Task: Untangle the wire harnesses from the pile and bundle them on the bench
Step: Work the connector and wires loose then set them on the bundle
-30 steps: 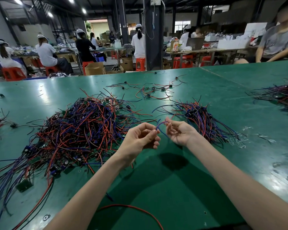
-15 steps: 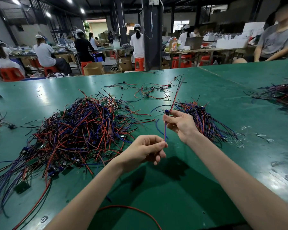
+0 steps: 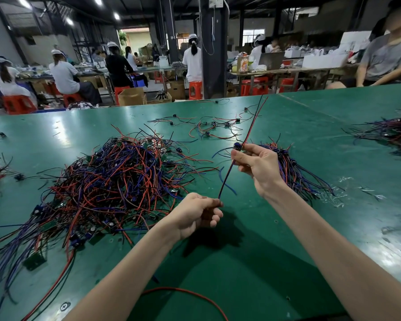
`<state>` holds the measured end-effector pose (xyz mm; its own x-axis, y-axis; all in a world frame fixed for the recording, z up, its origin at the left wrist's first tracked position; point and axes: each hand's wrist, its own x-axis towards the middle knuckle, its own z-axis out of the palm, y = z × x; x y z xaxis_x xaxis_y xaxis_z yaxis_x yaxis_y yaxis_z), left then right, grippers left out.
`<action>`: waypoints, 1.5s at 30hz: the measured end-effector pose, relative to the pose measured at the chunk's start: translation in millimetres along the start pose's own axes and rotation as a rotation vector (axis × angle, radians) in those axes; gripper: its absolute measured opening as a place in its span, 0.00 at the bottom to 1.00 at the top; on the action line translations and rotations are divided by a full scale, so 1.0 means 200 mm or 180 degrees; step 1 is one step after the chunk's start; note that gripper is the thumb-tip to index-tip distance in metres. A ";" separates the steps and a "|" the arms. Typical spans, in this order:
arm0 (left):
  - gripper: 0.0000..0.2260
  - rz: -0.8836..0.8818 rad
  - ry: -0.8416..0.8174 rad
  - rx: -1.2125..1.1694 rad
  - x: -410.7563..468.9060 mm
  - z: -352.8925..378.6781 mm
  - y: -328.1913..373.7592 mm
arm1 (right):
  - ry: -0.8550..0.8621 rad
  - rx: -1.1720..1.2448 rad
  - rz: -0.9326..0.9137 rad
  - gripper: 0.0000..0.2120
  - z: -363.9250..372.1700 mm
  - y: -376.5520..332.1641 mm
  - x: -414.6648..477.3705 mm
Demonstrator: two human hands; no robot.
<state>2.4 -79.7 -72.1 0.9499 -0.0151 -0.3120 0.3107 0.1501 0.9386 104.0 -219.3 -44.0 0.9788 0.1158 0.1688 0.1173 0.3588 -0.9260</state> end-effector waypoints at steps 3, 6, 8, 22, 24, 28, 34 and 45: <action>0.08 0.0071 0.0173 -0.0033 0.01 0.00 -0.01 | -0.0112 0.0045 0.0010 0.08 0.01 0.00 -0.01; 0.06 0.0246 -0.0024 0.0179 -0.01 0.01 -0.02 | 0.0038 0.0022 0.0017 0.09 0.00 0.00 0.01; 0.05 0.0496 -0.0372 0.0239 -0.03 0.03 -0.02 | 0.0189 -0.0013 0.0119 0.14 -0.02 0.00 0.04; 0.05 0.1207 -0.0441 0.0671 -0.03 0.07 -0.06 | -0.0183 -0.0186 0.0791 0.05 -0.07 0.04 0.10; 0.07 0.1117 -0.0295 0.0640 -0.02 0.06 -0.07 | -0.0228 -0.0243 0.0736 0.05 -0.07 0.01 0.13; 0.09 0.1008 -0.0010 0.0440 0.00 0.05 -0.07 | -0.0099 -0.0585 0.0602 0.12 -0.08 -0.12 0.23; 0.10 0.0955 0.0079 0.0393 0.00 0.04 -0.07 | 0.0285 -0.2291 0.0789 0.13 -0.28 -0.22 0.42; 0.09 0.0903 0.0107 0.0426 0.01 0.04 -0.08 | 0.0305 -0.4557 0.0385 0.16 -0.39 -0.09 0.47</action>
<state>-0.9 -90.1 -86.5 0.9984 0.0418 -0.0374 0.0369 0.0121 0.9992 207.1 -288.0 -37.4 0.9953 -0.0044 0.0965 0.0426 -0.8766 -0.4793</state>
